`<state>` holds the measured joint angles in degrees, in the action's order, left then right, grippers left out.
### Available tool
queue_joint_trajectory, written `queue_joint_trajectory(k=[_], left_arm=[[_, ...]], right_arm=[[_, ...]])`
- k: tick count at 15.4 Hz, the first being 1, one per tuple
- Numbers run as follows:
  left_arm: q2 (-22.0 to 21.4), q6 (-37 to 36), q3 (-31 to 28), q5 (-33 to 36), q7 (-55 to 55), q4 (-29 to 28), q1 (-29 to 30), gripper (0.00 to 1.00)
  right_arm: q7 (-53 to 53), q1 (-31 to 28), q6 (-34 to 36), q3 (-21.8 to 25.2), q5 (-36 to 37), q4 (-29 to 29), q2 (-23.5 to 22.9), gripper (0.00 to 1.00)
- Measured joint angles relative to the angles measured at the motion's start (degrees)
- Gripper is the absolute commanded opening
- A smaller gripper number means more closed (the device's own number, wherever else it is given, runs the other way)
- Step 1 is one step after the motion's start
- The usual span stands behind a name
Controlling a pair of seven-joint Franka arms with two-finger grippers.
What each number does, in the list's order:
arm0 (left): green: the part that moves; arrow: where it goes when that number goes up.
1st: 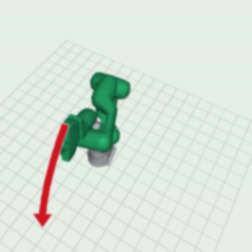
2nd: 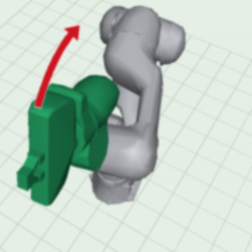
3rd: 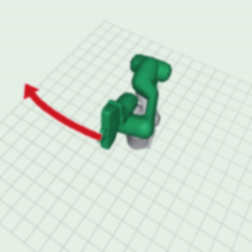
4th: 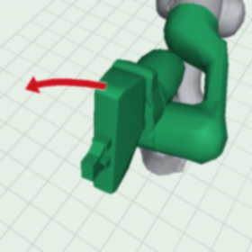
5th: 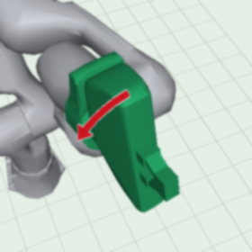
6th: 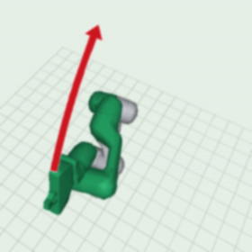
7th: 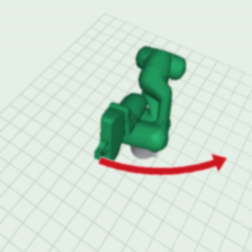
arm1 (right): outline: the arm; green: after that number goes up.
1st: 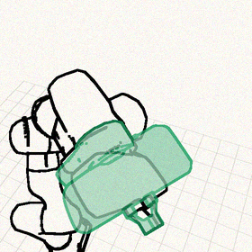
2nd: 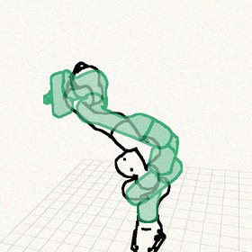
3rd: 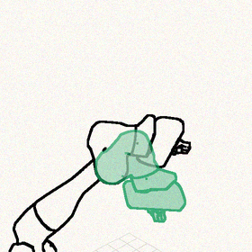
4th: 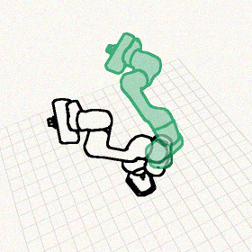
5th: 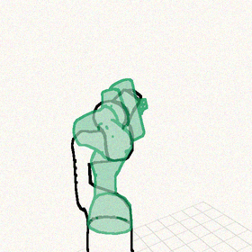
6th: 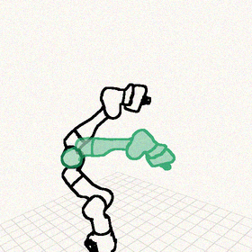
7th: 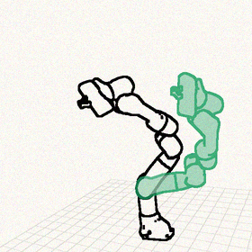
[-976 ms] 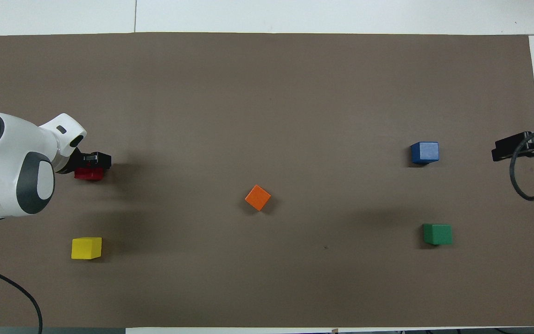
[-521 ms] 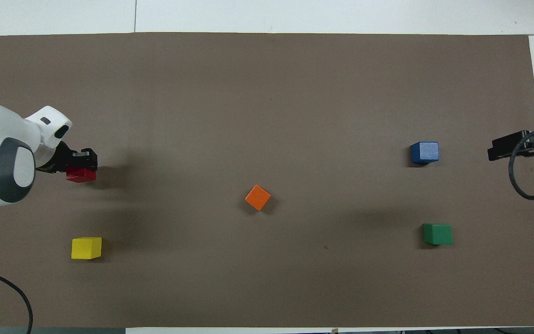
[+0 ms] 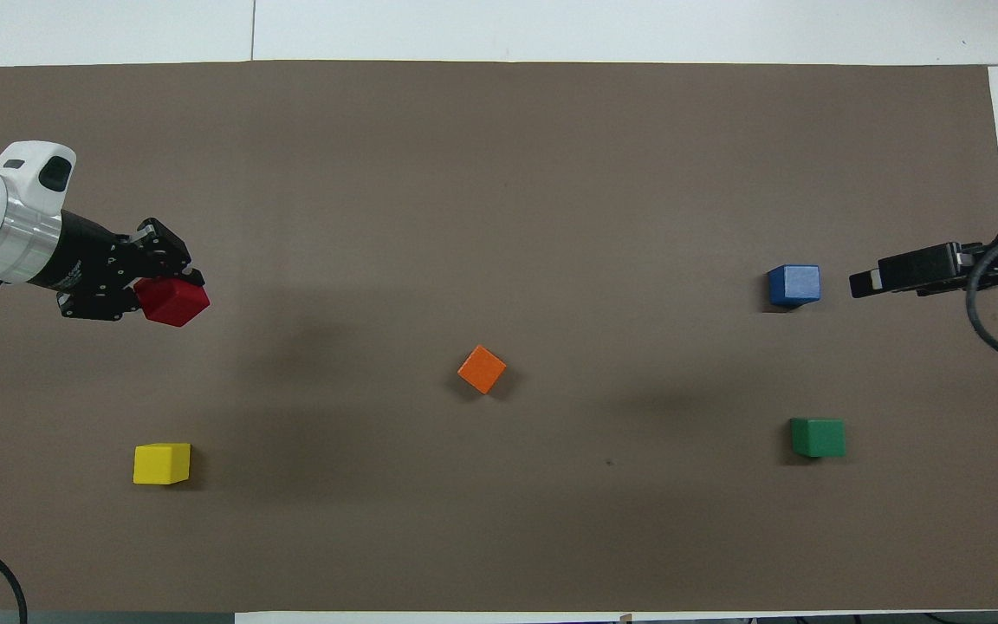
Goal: Transfer red block to right arm and stack on blue block
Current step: 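Lift the red cube with the left gripper while the right gripper approaches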
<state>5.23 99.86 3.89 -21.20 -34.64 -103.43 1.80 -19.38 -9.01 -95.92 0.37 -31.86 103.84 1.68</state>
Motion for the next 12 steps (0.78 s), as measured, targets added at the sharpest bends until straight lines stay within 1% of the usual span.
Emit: queue_joint_trajectory(k=[2,3,7,10,12], left_arm=[[-1.7,-1.0,1.4,-5.9,-9.4,0.2,0.0,0.0],[-2.3,-1.4,1.9,-9.8,-12.4,0.2,0.0,0.0],[-3.1,-2.2,4.2,-21.4,-23.1,0.2,-0.1,0.0],[-3.2,-1.2,5.9,-30.2,-27.3,-0.2,-0.4,0.0],[-3.4,2.0,6.5,-35.3,-28.2,-1.7,-2.4,0.0]], right_arm=[[-5.6,-1.0,-1.5,0.1,-6.9,1.7,-0.5,1.0],[-7.8,-1.6,-1.7,0.2,-11.6,2.4,-1.0,1.0],[-11.3,-3.3,0.3,0.2,-28.1,6.4,-3.3,1.0],[-16.0,-3.5,5.0,0.2,-38.9,11.2,-5.4,1.0],[-19.2,-4.2,11.2,0.2,-43.5,12.7,-7.9,1.0]])
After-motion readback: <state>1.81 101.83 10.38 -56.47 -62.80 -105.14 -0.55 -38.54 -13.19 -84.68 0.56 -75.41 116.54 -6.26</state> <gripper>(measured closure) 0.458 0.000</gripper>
